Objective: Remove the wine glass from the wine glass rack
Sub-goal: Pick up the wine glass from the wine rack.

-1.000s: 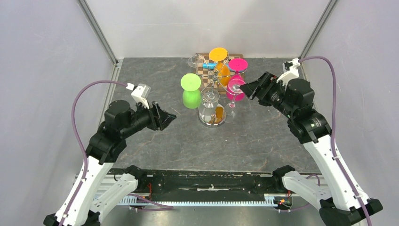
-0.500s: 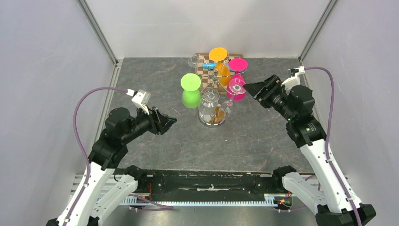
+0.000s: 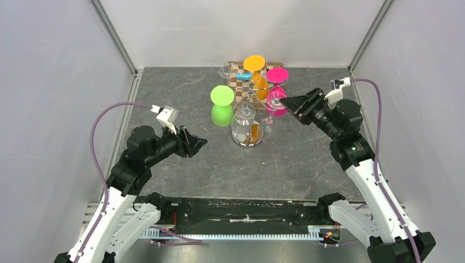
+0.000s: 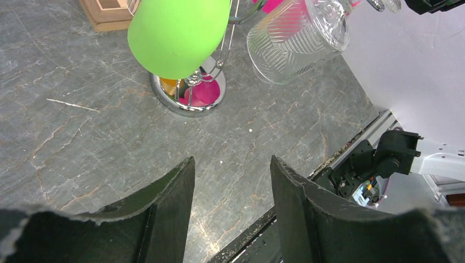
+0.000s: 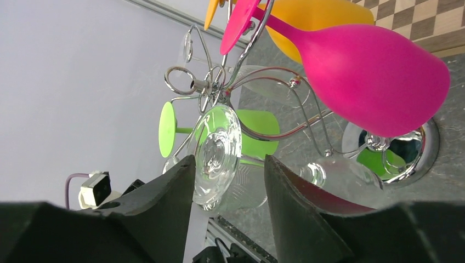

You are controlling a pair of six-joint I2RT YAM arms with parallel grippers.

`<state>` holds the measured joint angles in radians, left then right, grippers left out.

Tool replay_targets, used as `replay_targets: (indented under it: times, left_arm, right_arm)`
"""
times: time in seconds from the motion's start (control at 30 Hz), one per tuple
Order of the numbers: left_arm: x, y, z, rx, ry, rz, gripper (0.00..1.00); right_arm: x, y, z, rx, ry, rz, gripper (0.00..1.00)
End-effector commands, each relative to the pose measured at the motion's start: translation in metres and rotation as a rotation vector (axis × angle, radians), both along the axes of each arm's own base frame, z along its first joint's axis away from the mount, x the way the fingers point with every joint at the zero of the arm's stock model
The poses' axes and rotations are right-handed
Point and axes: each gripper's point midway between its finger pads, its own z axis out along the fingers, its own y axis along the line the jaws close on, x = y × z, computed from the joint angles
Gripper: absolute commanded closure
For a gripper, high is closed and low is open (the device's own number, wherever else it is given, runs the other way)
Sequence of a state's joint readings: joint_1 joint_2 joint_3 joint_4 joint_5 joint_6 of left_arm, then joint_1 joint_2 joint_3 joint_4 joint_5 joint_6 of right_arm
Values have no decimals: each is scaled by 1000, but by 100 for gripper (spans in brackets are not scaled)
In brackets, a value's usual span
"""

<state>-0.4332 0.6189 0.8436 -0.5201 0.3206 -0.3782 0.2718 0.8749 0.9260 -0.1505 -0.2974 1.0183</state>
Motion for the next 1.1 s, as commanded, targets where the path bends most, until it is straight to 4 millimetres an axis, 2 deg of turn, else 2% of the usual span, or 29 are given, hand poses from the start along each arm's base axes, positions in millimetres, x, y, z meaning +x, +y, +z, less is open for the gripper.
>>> replay_targets:
  times: [0.0,0.33,0.6,0.7,0.73,0.9,1.07]
  left_arm:
    - [4,0,9,12,-70,-15,40]
    - [4,1,7,16,-65,-9,40]
    - [4,2,8,15,-68,-4,40]
    - [4,2,7,16,-66,-3,40]
    - [4,2,8,15,-68,-4,40]
    - [4,3,7,19,-68,2,40]
    - [5,3,7,19,-67,5,40]
  right_arm:
    - [0,5,18,56,-56,29,50]
    - [-3,10,24,103,-66,58,66]
    - [-5,12,19,110,-47,68,72]
    - [-4,13,23,121,-66,72,75]
    - [-3,13,22,121,-64,72,76]
    - [-4,14,22,129,-67,81,99]
    - [-5,14,24,135,-72,85,100]
